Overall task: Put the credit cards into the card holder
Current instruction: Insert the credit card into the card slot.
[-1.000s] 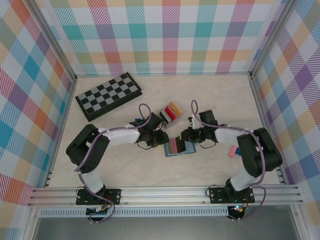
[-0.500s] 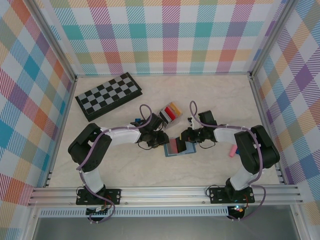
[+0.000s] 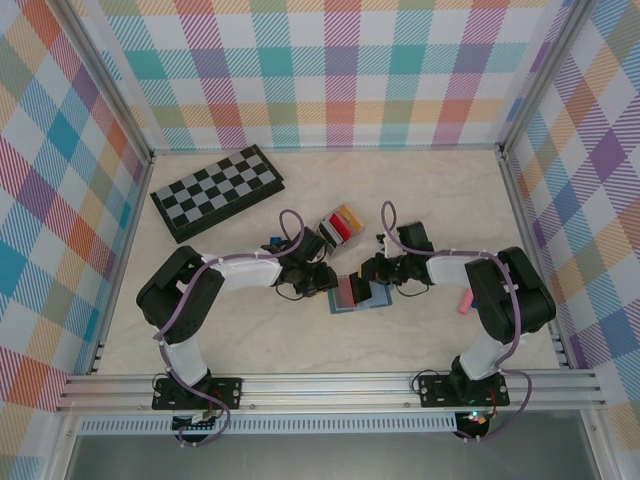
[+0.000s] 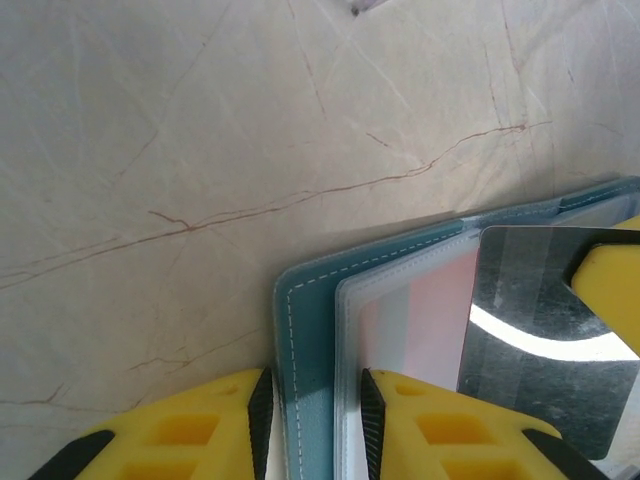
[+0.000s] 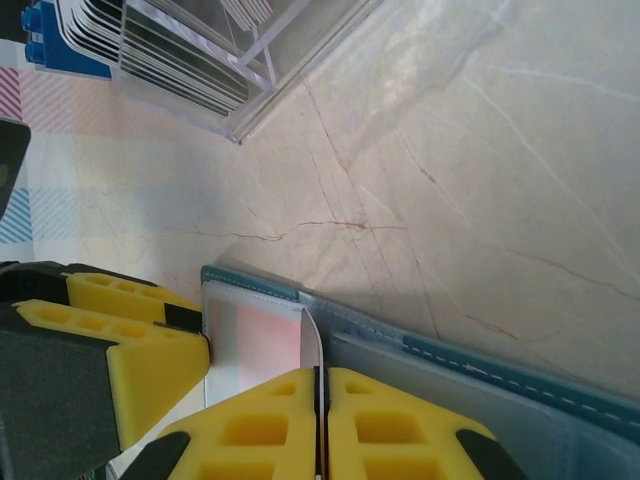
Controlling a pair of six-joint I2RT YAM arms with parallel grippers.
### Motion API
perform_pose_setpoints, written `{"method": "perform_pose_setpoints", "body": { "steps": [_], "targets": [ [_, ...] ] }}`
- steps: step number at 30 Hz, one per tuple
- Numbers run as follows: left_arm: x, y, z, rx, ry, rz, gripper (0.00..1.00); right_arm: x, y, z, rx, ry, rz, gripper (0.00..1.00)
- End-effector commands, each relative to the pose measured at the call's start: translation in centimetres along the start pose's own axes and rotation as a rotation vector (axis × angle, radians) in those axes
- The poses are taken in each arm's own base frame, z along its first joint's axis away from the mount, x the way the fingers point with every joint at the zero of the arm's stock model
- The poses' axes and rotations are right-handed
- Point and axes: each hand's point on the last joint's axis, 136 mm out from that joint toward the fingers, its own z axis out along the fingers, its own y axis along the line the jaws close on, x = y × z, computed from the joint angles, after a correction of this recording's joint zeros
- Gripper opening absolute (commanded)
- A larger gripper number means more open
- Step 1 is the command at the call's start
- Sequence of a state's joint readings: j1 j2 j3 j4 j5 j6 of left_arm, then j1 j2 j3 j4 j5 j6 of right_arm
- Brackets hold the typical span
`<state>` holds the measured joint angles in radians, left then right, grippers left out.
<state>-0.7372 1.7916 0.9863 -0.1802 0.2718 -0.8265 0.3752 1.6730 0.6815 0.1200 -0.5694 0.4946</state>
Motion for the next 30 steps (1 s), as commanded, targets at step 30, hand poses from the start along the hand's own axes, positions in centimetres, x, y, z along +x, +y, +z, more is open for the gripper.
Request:
{"method": "perform_pose_setpoints", "body": {
  "steps": [30],
  "targets": [
    [-0.3, 0.4, -1.0, -0.029, -0.041, -0.012, 0.32, 2.7, 1.9, -1.5, 0.046, 0.095, 0.029, 0.3]
  ]
}}
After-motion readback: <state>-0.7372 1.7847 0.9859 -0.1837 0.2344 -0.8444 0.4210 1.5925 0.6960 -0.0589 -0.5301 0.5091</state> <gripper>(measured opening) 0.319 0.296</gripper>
